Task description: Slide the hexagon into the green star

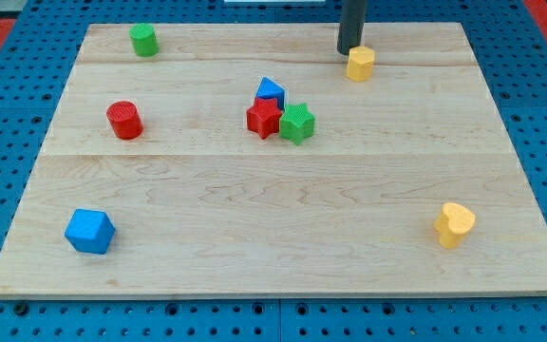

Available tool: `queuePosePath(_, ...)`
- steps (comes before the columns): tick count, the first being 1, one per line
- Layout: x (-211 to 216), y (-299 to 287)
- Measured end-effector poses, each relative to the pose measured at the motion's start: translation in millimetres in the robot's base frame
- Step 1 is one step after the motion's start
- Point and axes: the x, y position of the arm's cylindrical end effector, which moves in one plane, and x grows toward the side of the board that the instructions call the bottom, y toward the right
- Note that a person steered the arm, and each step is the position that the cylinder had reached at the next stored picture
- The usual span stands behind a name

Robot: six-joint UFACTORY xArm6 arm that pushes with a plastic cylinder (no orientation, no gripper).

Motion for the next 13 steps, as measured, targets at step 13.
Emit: queuePosePath(13, 95, -32)
